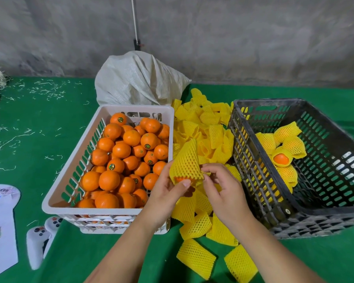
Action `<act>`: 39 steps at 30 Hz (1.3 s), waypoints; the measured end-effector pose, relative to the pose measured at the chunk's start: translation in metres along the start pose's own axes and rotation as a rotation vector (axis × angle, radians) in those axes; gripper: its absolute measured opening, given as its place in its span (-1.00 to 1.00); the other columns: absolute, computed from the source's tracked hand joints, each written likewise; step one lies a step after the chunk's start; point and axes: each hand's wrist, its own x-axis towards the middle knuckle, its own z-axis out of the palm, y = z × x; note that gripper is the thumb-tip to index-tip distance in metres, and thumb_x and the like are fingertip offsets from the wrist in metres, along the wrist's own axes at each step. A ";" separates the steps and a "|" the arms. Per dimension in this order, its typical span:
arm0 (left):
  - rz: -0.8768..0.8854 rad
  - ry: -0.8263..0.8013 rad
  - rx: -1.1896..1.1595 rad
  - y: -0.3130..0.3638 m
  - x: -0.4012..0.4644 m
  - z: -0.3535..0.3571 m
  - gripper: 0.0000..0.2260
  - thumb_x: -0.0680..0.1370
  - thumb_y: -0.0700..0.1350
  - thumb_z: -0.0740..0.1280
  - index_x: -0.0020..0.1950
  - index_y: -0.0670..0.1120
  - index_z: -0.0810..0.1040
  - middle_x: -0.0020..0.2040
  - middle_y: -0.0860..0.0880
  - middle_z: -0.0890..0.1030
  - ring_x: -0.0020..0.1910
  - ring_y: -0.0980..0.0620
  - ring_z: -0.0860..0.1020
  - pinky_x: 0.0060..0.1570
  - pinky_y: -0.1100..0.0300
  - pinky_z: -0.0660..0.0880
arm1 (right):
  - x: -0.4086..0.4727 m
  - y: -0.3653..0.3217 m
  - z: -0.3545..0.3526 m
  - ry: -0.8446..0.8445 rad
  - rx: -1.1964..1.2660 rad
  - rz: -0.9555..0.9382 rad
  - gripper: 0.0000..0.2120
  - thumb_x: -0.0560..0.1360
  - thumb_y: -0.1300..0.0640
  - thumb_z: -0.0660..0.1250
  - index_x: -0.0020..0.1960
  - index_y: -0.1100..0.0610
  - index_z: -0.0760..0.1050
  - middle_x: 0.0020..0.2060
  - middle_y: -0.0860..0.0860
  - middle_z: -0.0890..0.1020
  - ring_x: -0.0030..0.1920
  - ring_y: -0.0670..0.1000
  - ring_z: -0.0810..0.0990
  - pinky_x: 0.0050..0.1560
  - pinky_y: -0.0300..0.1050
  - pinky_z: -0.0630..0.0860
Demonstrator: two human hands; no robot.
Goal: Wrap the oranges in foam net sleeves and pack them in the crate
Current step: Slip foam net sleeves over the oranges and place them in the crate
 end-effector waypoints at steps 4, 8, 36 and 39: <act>0.016 0.111 -0.030 0.003 0.002 0.005 -0.53 0.52 0.05 0.55 0.40 0.15 0.53 0.26 -0.09 0.65 0.22 -0.09 0.65 0.12 0.08 0.61 | -0.005 -0.002 0.003 0.025 -0.101 -0.078 -0.85 0.62 0.20 0.31 0.16 0.17 0.58 0.08 -0.05 0.59 0.15 -0.12 0.56 0.12 -0.07 0.57; 0.071 0.185 -0.077 0.003 0.003 0.001 -0.46 0.47 -0.01 0.60 0.41 0.05 0.52 0.25 -0.09 0.67 0.25 -0.12 0.64 0.19 -0.03 0.60 | -0.018 -0.012 0.019 -0.077 -0.150 -0.128 -0.85 0.60 0.13 0.33 0.15 0.12 0.56 0.08 -0.08 0.57 0.10 -0.17 0.54 0.07 -0.20 0.54; 0.229 0.538 0.079 -0.006 -0.006 0.033 -0.68 0.55 -0.19 0.40 0.16 0.20 0.71 0.09 0.03 0.75 0.12 -0.01 0.71 0.09 0.07 0.65 | 0.000 -0.030 0.032 -0.004 0.974 0.587 -0.22 0.41 0.36 0.51 0.51 -0.05 0.31 0.27 0.06 0.65 0.29 0.06 0.62 0.13 -0.14 0.61; 0.286 0.551 0.227 -0.006 -0.015 0.054 -0.71 0.57 -0.04 0.41 0.18 0.34 0.63 0.10 0.16 0.70 0.12 0.09 0.67 0.05 0.27 0.60 | 0.000 -0.026 0.032 0.092 0.923 0.601 -0.17 0.35 0.32 0.55 0.49 -0.14 0.32 0.23 0.05 0.66 0.23 0.04 0.66 0.08 -0.11 0.63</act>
